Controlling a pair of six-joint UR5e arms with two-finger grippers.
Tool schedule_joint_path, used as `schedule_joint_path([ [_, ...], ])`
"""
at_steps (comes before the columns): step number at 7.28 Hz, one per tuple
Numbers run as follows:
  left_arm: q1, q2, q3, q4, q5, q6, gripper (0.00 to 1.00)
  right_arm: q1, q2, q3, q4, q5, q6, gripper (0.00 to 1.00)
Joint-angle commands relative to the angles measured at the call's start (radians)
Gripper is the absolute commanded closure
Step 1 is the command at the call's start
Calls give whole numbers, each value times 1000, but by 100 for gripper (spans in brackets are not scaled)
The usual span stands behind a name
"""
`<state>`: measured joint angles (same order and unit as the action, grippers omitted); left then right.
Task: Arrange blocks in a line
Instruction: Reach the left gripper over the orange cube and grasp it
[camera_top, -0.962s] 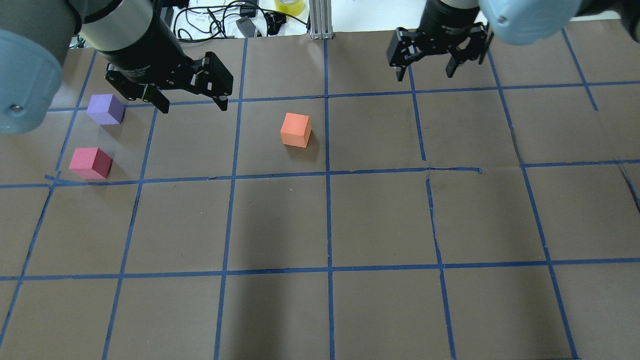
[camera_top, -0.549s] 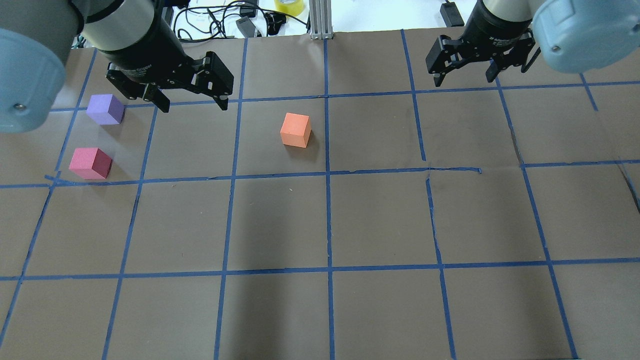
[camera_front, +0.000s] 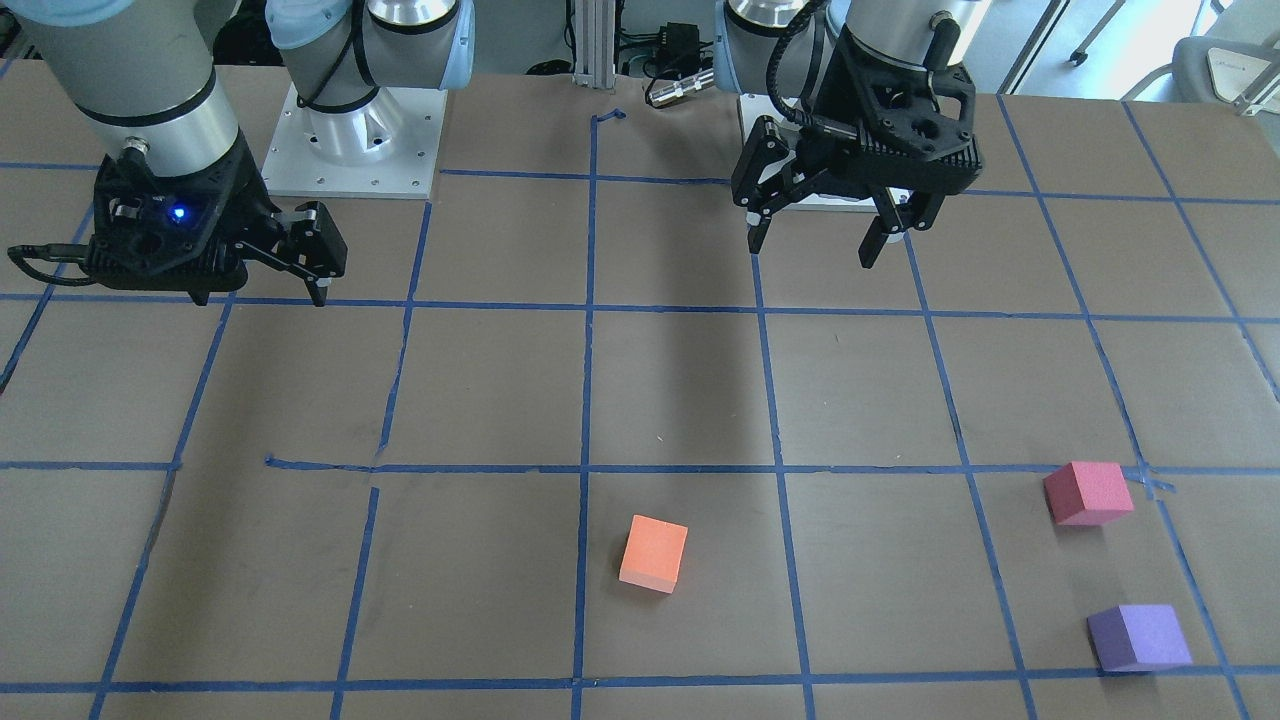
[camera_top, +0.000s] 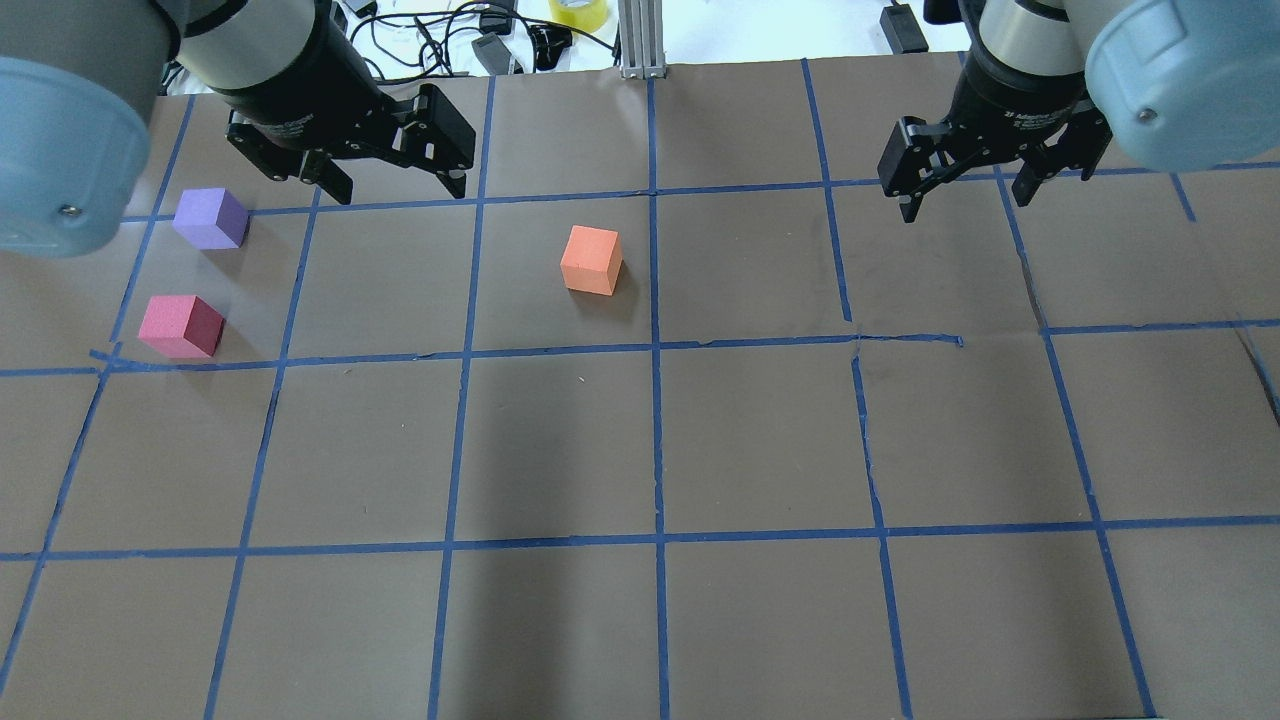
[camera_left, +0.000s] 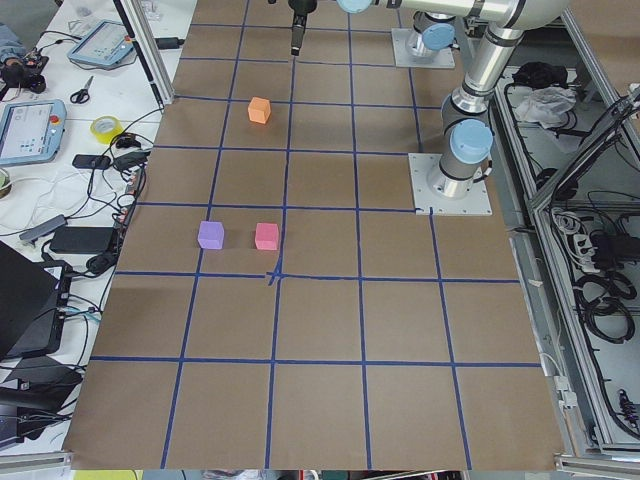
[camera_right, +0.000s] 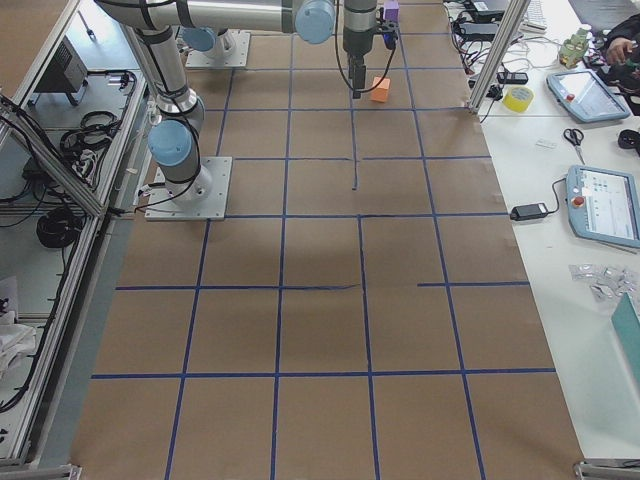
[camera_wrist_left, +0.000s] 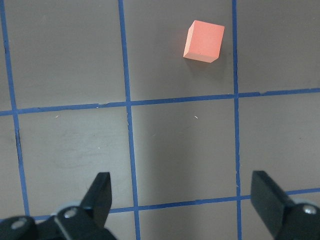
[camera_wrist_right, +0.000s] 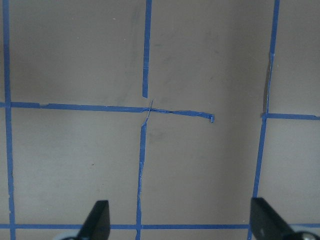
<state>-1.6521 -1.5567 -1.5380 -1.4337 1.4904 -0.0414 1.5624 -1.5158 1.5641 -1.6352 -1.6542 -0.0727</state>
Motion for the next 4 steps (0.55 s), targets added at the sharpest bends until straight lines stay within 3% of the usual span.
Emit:
schedule_joint_path([
  [1,0,-40,16,34,-7,-15,0,2,-10,4,9,4,8,0],
  [4,-52,-288,22,243,-55,-5,0,34,-44,5,15,89,7,0],
])
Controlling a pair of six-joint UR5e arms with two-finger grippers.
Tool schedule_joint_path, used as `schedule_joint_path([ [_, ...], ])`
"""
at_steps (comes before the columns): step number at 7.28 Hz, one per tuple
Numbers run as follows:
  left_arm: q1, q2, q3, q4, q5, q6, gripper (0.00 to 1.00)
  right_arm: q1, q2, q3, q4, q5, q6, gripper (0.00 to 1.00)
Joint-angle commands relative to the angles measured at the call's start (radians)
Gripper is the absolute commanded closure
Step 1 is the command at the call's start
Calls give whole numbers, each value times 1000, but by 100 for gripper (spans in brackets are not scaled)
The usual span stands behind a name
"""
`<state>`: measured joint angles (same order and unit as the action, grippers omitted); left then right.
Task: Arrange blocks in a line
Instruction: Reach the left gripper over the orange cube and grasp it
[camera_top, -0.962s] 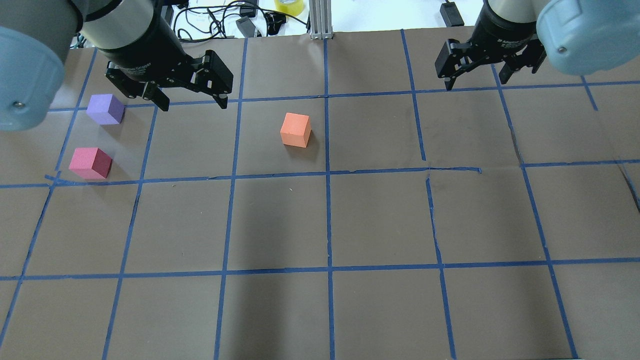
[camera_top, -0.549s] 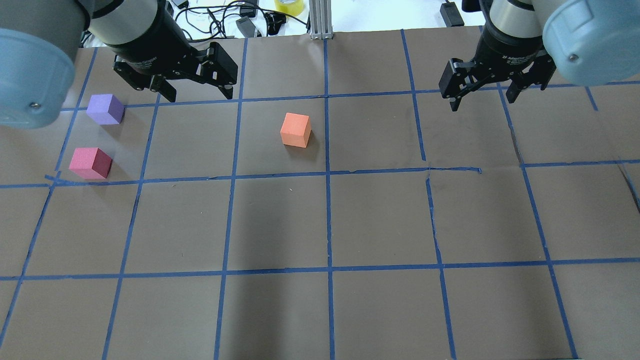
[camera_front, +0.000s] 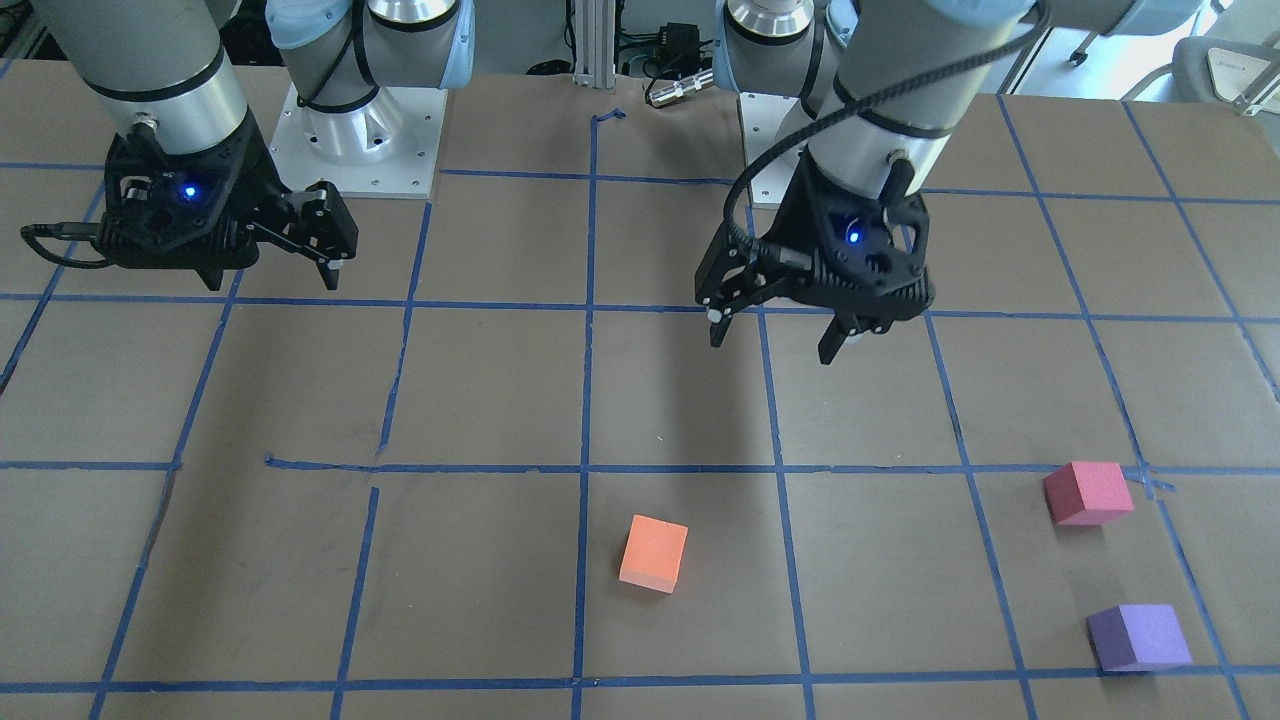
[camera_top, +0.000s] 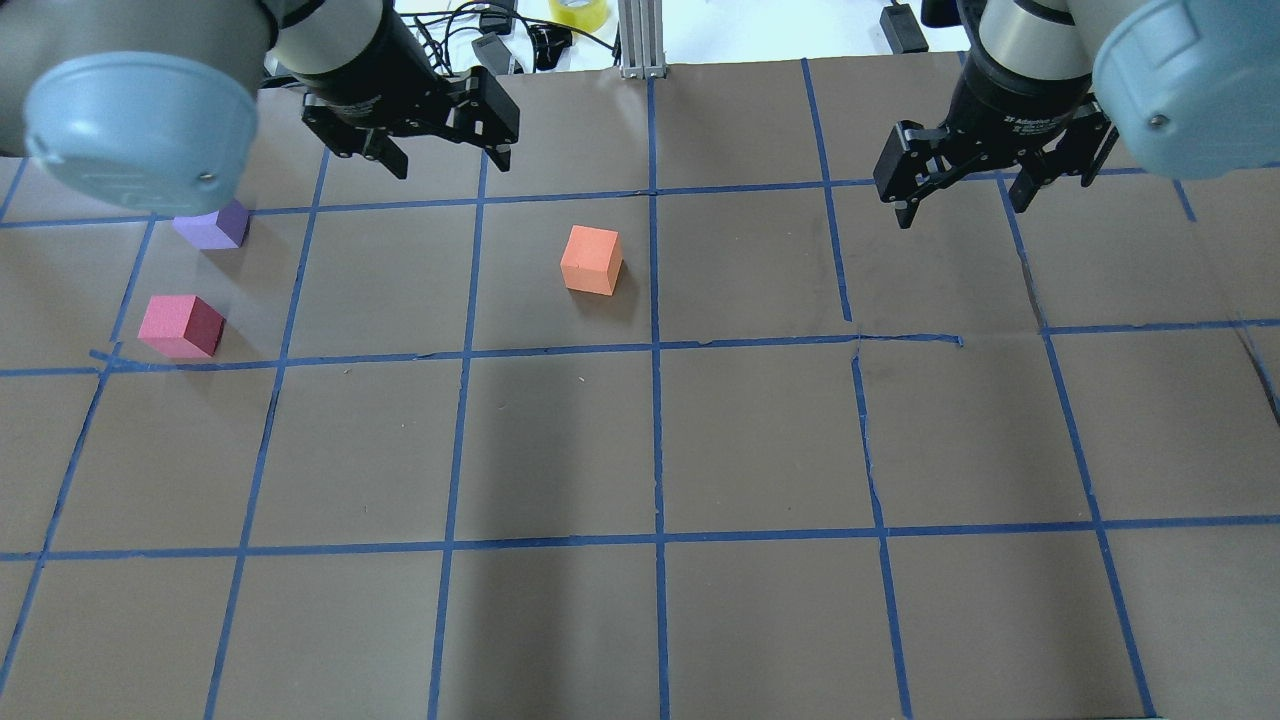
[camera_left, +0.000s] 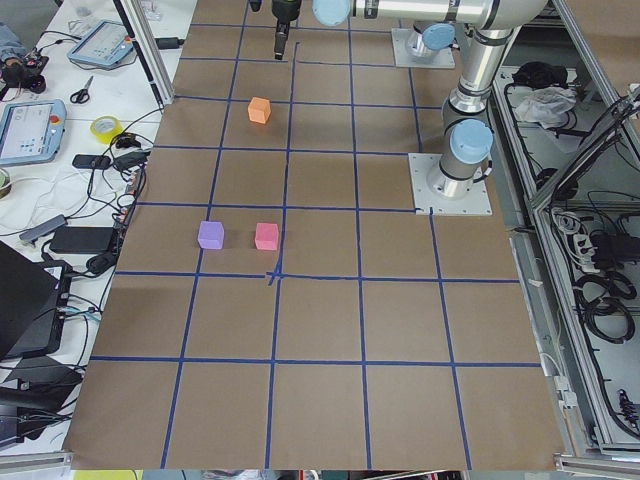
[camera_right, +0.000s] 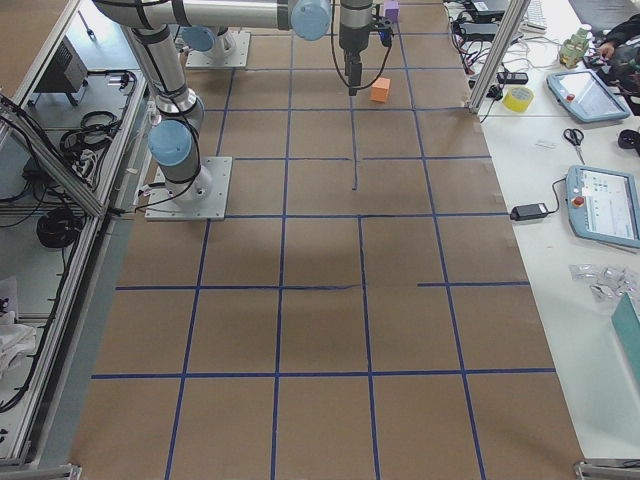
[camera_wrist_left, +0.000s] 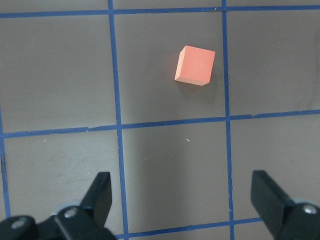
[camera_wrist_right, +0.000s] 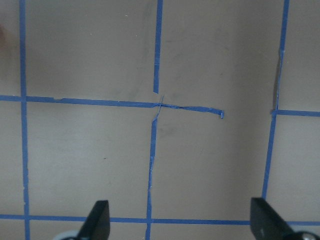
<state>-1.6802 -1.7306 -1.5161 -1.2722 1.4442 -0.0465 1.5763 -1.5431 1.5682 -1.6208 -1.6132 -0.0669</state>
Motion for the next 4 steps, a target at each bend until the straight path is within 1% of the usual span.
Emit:
schedule_joint_path([
  [1,-62,-209,2,177,-1,5,0,22,-17,15,1,47,1,0],
  [2,-65,-281,2,283,-2,-7,0,22,-31,21,1,48,1,0],
  [3,-78,-350,2,345,-7,3,0,22,-29,24,-1,48,-1,0],
  [4,-78,-387,2,375,-4,8,0,21,-28,27,2,45,1,0],
])
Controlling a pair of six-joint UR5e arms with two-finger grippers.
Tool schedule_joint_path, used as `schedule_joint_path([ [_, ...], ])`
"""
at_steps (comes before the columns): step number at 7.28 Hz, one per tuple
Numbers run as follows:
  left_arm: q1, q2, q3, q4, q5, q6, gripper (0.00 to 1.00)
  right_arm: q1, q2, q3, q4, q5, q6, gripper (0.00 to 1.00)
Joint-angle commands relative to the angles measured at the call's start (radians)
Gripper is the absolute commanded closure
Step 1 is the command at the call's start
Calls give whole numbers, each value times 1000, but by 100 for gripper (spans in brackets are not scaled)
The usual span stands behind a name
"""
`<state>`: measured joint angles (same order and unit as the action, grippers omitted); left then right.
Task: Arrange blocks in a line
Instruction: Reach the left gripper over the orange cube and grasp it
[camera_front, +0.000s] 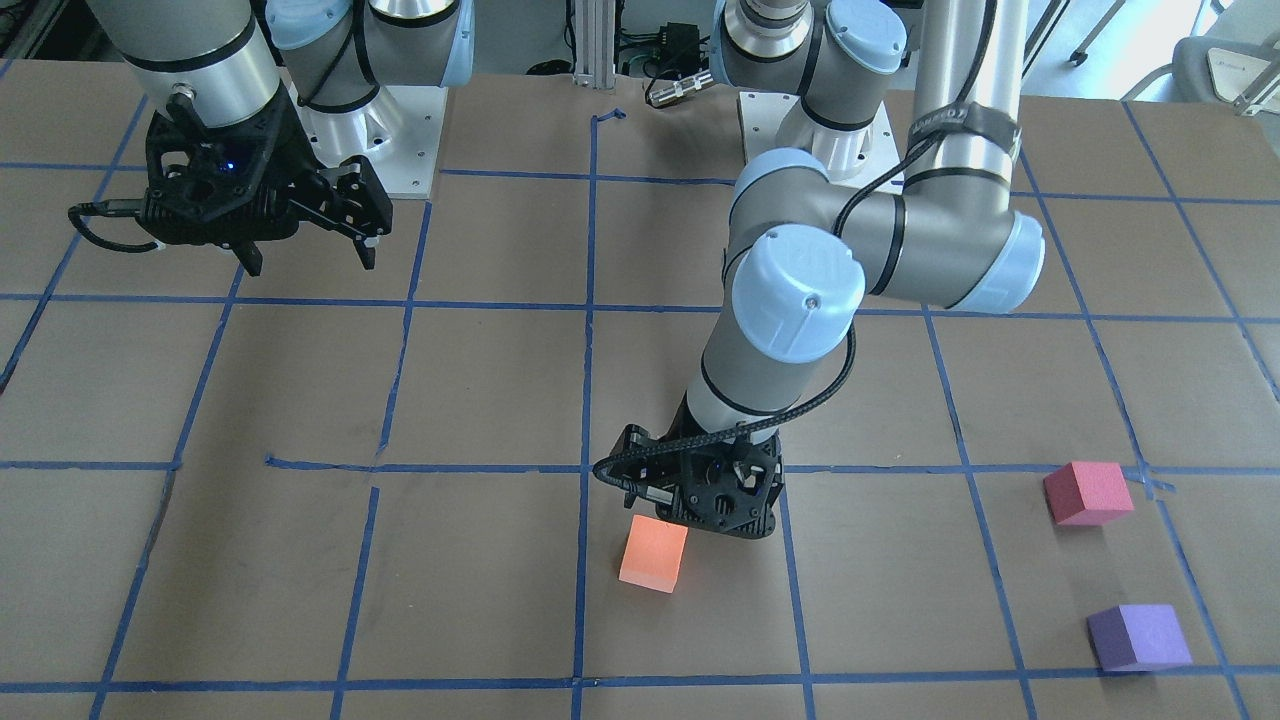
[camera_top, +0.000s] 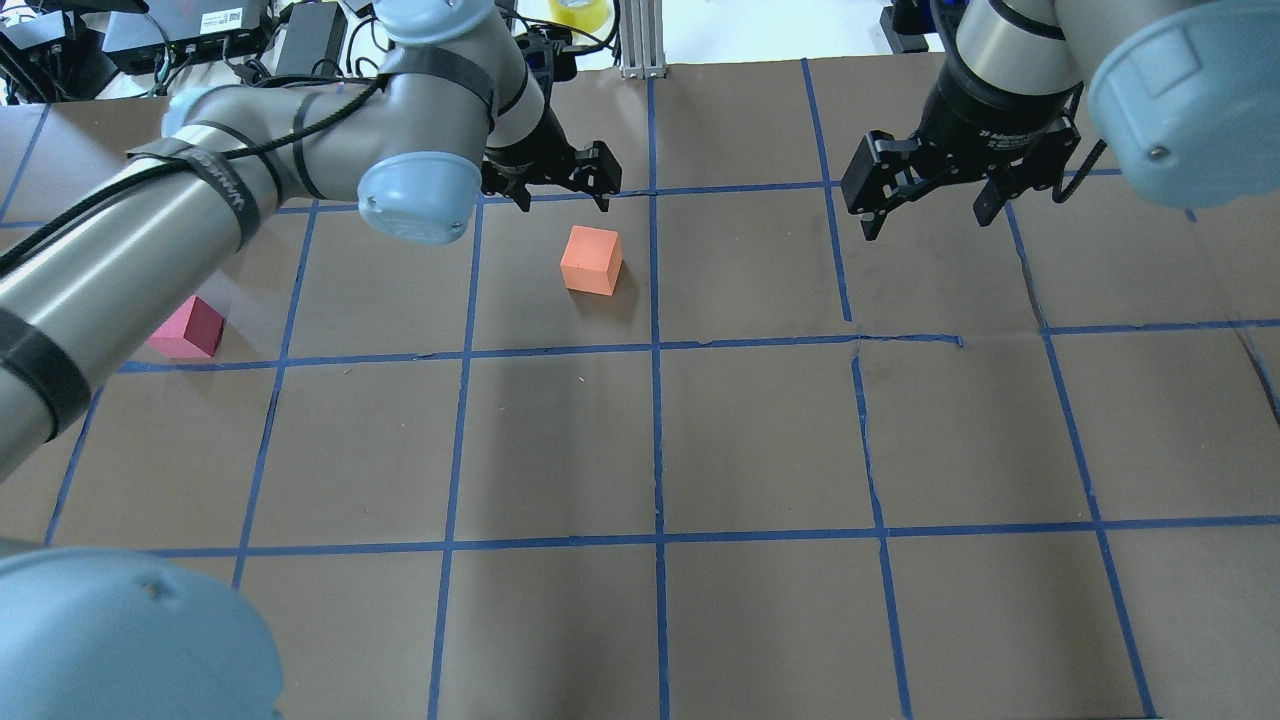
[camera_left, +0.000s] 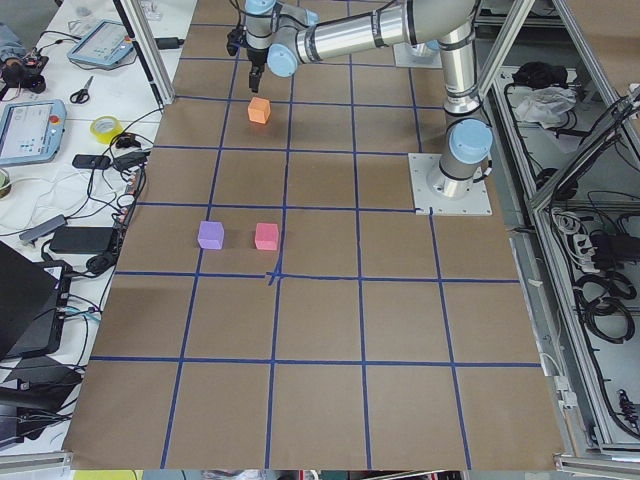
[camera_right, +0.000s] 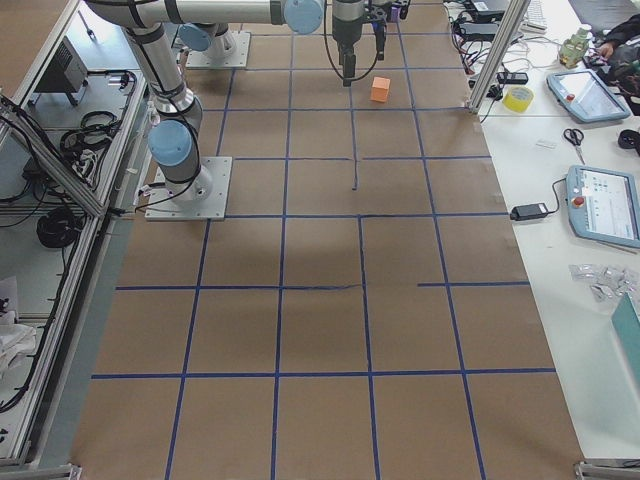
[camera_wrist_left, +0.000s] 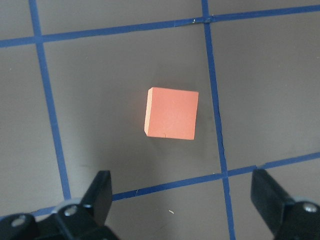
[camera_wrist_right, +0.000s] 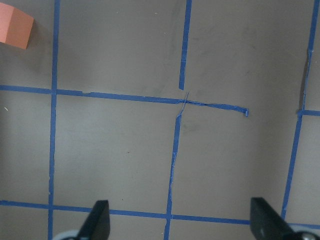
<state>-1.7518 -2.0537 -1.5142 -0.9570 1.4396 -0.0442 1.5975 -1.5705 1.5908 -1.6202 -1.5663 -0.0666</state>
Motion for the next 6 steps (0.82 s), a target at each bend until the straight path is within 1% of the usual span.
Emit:
schedule_joint_path([
  [1,-6,-104,-1,76,2,9,0,-2,-2,6,11,-3,1,0],
  [2,-8,-130,-4,157,2,30,0,-2,-2,6,13,-11,1,0],
  [3,-8,-144,-7,178,4,35,1,-4,-2,6,13,-12,1,0],
  [4,-8,-160,-9,197,4,23,11,-4,0,6,11,-17,1,0],
  [5,-8,-173,-11,201,4,23,23,-2,0,6,11,-20,1,0],
  [6,-8,-184,-11,204,4,27,30,-2,0,8,11,-20,1,0],
])
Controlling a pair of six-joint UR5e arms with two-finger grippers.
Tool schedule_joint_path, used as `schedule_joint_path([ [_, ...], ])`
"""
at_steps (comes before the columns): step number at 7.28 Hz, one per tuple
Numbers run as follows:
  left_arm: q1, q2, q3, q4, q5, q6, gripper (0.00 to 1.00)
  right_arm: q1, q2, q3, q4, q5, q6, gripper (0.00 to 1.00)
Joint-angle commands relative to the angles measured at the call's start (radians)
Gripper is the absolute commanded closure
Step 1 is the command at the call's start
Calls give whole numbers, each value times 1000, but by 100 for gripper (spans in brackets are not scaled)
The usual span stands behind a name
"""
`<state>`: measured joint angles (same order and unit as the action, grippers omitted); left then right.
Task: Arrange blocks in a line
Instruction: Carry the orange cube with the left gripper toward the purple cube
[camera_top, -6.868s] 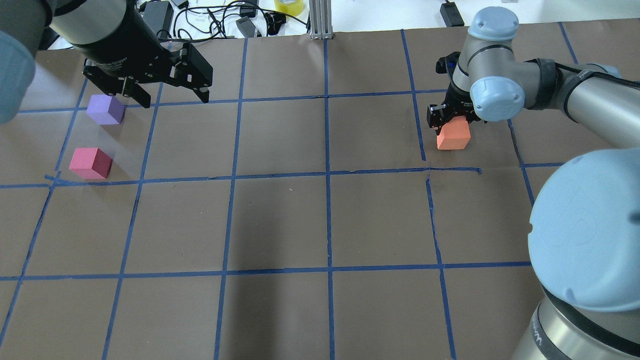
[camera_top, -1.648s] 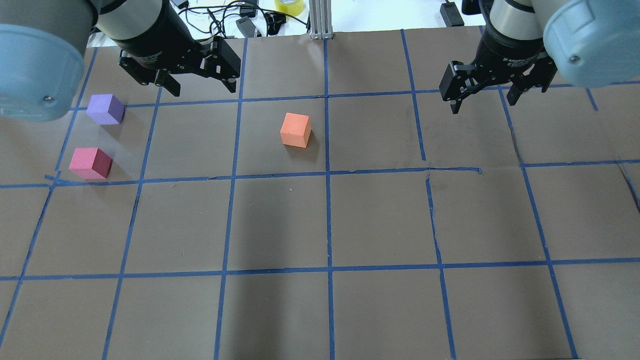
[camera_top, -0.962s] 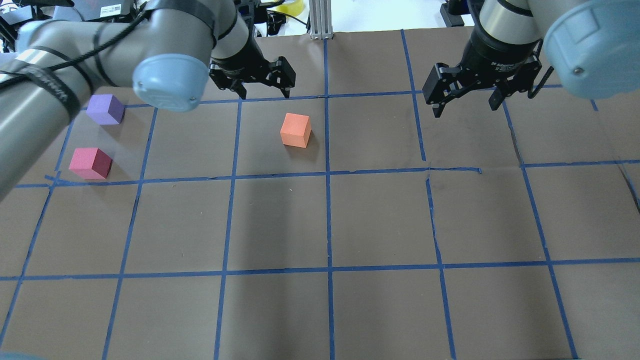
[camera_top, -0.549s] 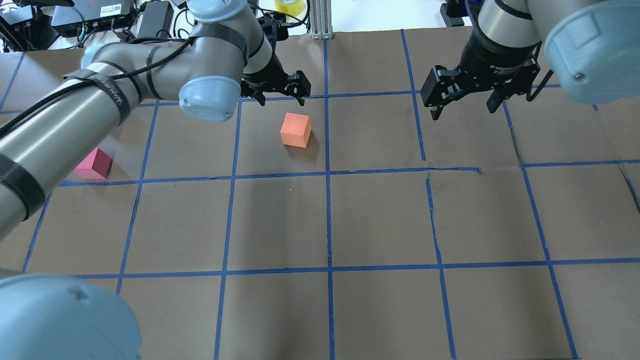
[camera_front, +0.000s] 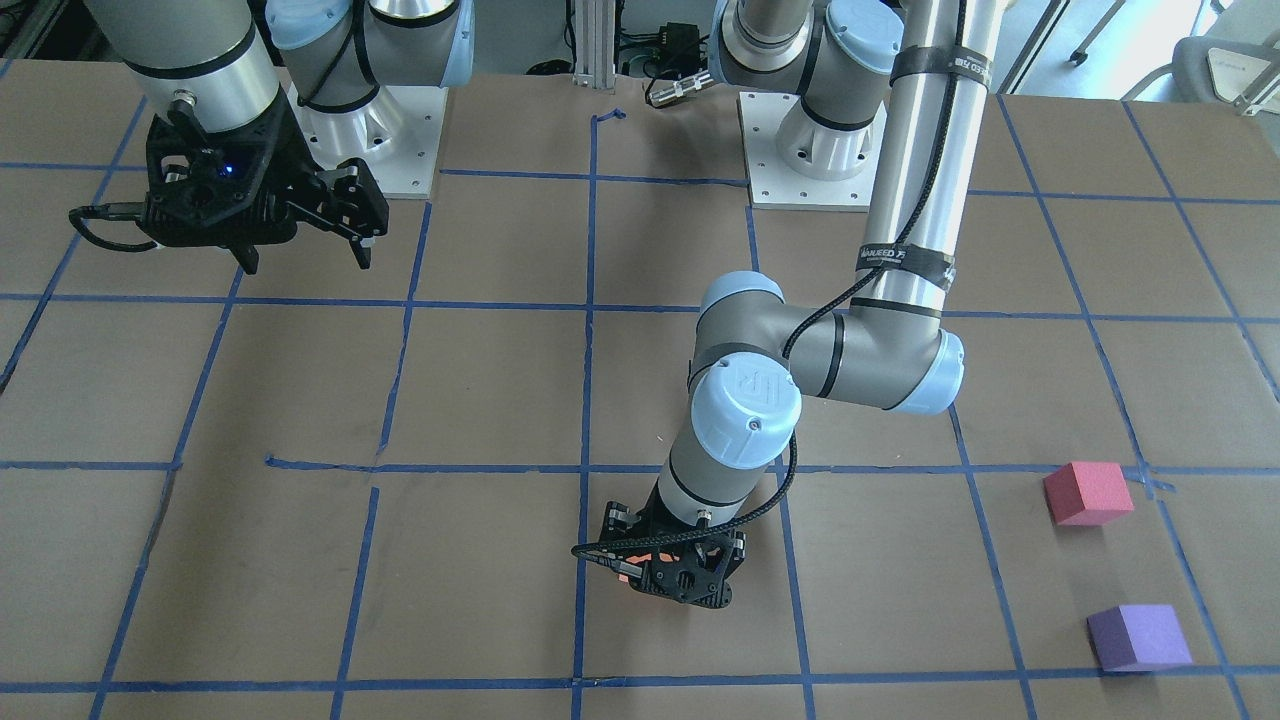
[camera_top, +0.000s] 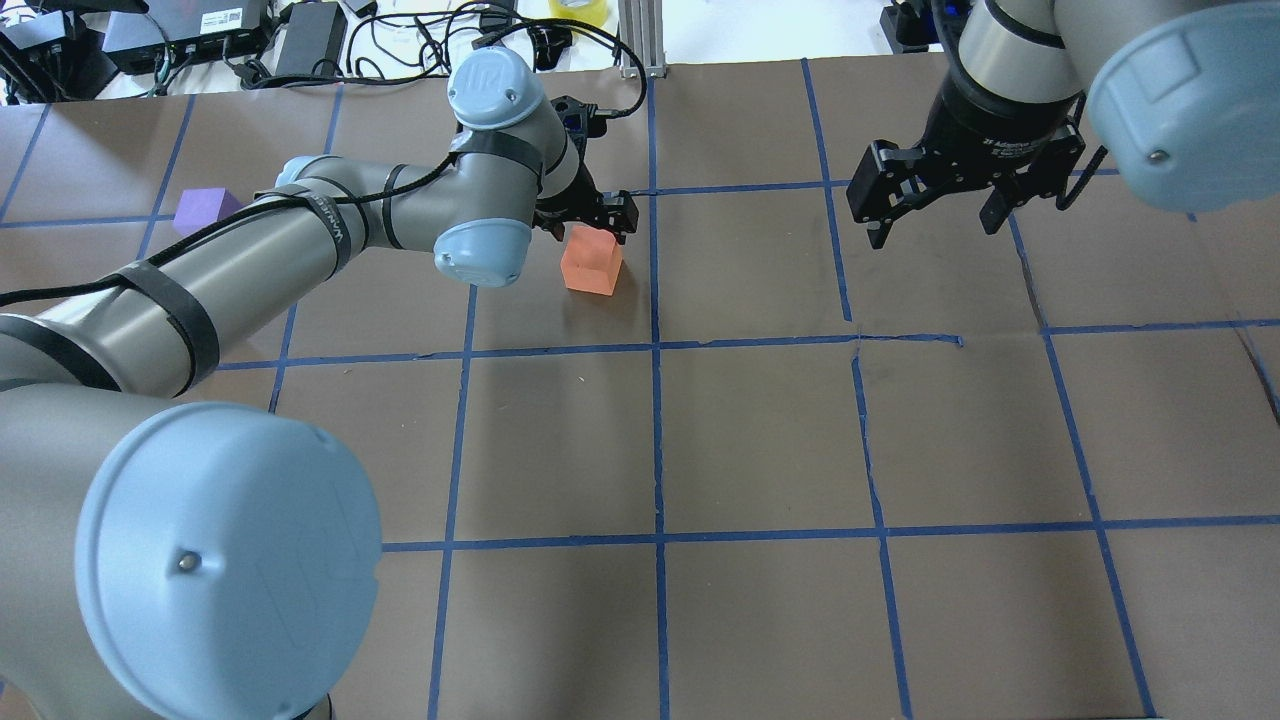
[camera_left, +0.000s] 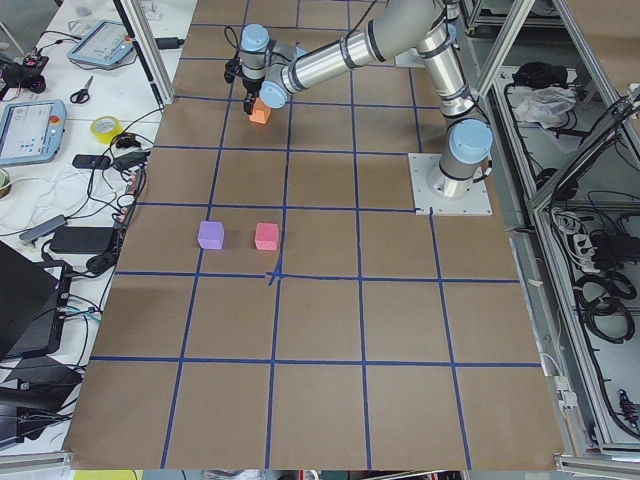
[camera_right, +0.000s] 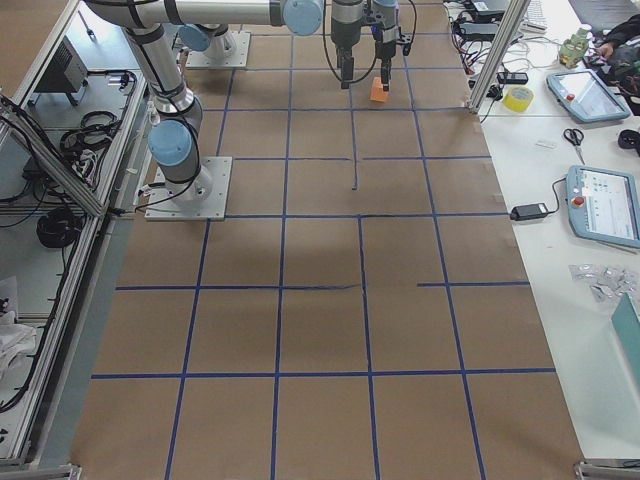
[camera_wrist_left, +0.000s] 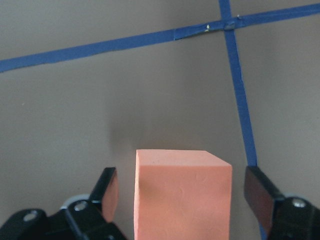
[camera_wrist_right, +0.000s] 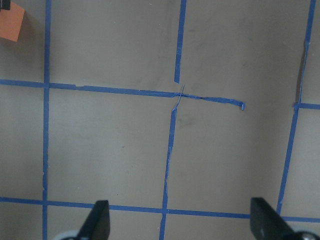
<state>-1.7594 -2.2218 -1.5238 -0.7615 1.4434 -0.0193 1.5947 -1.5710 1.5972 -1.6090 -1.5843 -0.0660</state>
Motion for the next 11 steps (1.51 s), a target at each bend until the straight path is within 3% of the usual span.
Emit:
schedule_joint_path([
  [1,0,-22,-1,16,0,13,41,1,-1,10,0,-2,0,0],
  [3,0,10,11,50,8,50,47,1,-1,13,-3,0,-1,0],
  [5,55,54,55,-2,98,41,49,1,-1,13,-3,-5,-12,0],
  [8,272,82,86,-116,-12,10,50,1,-1,12,-3,-11,-14,0],
  [11,466,45,157,-125,-20,61,50,1,0,13,-11,-13,-11,0],
])
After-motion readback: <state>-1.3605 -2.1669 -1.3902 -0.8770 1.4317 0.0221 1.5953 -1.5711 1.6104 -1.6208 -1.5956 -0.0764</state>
